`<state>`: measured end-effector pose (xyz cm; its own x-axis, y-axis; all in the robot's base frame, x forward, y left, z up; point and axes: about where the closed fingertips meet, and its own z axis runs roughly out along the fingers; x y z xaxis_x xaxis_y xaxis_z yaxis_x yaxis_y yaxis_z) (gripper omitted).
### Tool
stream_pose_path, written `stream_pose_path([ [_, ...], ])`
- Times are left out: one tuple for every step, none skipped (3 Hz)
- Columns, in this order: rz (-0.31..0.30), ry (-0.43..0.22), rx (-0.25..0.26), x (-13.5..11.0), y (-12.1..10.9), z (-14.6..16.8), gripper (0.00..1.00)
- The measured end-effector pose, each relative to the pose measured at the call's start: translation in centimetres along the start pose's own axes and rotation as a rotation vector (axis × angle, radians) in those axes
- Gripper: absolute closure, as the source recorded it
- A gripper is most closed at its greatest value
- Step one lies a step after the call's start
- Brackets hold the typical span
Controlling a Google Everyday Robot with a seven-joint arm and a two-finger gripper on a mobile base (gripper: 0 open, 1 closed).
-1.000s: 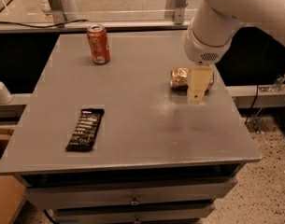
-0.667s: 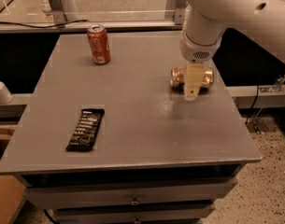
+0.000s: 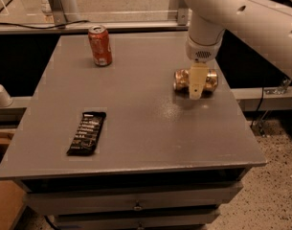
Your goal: Place orange can upright
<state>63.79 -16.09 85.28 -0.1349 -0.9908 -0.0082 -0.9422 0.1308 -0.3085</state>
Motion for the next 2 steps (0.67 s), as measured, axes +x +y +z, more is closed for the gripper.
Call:
stream_pose_path([
  [0.022,0.023,-0.055,0.43,-0.20,1.39,0.18],
  [0.055,0.032,-0.113,0.30,-0.02,2.06,0.42],
])
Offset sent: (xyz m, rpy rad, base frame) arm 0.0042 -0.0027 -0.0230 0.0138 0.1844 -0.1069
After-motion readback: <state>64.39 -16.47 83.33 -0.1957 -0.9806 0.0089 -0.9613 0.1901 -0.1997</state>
